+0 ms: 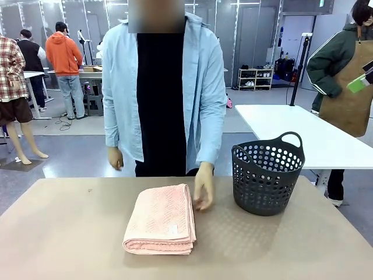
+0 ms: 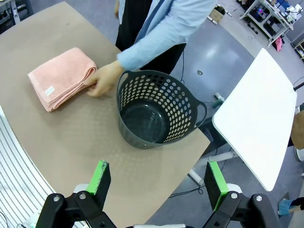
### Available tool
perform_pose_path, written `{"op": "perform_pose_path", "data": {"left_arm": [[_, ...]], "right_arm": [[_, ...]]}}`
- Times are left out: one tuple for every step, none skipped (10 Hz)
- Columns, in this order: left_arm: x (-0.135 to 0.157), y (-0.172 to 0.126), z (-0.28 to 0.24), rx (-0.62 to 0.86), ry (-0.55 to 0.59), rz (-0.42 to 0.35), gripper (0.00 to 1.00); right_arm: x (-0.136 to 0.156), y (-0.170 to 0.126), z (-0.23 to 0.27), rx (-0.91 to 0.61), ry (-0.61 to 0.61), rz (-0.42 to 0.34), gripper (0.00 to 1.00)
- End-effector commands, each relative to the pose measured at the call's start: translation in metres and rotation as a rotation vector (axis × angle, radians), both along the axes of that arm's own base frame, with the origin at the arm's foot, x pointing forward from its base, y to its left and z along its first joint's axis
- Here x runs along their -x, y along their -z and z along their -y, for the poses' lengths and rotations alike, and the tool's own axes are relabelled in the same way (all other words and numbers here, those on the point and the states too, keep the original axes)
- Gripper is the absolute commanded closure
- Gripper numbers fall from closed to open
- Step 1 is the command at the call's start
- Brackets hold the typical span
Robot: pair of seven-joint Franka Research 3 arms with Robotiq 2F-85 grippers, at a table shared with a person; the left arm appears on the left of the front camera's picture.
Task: Fold the towel.
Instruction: Pick up the 100 cm Hotel Towel and place it on the left side of the table.
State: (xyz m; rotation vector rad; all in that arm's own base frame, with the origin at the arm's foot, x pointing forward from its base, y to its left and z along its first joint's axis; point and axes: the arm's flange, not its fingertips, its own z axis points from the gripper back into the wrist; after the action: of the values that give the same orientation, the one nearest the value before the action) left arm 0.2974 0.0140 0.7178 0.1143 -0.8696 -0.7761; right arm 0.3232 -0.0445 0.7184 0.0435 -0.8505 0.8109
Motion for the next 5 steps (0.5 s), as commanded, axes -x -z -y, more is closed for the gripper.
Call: {"op": "perform_pose_path", "data": {"left_arm": [[0.0037,-0.0038,0.0005,-0.003,-0.024,-0.019,0.0],[0.0037,-0.0038,0.0005,-0.003,-0.024,-0.019,0.0],[0.0037,-0.0038,0.0005,-0.003,-0.024,-0.019,0.0],[0.0037,-0.0038,0.0005,-0.003,-0.024,-0.019,0.0],[0.0,0.0,0.0,0.0,0.0,0.0,0.0]], "right_arm": [[0.0015,-0.0026,-0.0011,-0.009,0.019,-0.01,0.0],[0.0015,-0.0026,-0.0011,-0.009,0.019,-0.01,0.0],[0.0015,-0.0026,-0.0011,-0.009,0.019,-0.01,0.0],[0.0015,-0.0026,-0.0011,-0.009,0.019,-0.01,0.0],[0.0015,-0.0026,-0.0011,-0.009,0.019,-0.01,0.0]]}}
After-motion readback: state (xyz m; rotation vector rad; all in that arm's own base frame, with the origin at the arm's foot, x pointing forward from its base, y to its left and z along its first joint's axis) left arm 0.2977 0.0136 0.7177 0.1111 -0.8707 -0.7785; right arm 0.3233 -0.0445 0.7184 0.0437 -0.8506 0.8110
